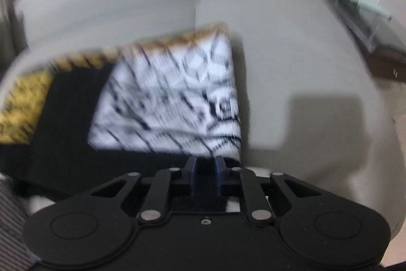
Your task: Fold clothes
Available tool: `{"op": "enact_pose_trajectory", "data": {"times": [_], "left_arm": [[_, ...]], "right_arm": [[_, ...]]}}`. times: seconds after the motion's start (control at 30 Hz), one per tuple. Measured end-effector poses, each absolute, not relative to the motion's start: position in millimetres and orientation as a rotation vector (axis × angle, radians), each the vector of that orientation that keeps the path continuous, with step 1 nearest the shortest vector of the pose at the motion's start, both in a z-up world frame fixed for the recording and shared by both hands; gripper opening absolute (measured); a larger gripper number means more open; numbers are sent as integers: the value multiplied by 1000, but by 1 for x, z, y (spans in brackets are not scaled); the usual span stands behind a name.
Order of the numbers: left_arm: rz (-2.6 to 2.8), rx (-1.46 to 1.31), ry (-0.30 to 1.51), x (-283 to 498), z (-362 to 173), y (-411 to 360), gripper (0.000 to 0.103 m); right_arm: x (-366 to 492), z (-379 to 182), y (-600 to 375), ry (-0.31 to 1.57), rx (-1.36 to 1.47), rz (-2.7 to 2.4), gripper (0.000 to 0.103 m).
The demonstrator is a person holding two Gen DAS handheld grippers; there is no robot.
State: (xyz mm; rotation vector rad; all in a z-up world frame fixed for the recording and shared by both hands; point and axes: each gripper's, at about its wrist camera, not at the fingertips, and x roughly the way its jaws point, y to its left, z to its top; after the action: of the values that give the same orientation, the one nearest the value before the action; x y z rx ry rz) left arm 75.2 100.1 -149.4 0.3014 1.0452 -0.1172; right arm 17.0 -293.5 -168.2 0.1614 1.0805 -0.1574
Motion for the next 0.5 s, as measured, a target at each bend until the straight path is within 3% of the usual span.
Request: {"op": "enact_pose_trajectory", "data": {"times": [0.23,0.27,0.37,0.5], "left_arm": [[-116,255,1022,72,-141,111,4],[-118,244,1010,68,-134,115,7],[-127,215,961,53,-111,128,17],[-139,166,866,40,-76,138,17]], "right_arm": [[27,-177,-287,1107,116,-174,3],[23,-169,-288,1101,132,-171,5],[2,-135,-298,1026,235,-133,23],[-17,-93,-309,890,286,-106,26]]}}
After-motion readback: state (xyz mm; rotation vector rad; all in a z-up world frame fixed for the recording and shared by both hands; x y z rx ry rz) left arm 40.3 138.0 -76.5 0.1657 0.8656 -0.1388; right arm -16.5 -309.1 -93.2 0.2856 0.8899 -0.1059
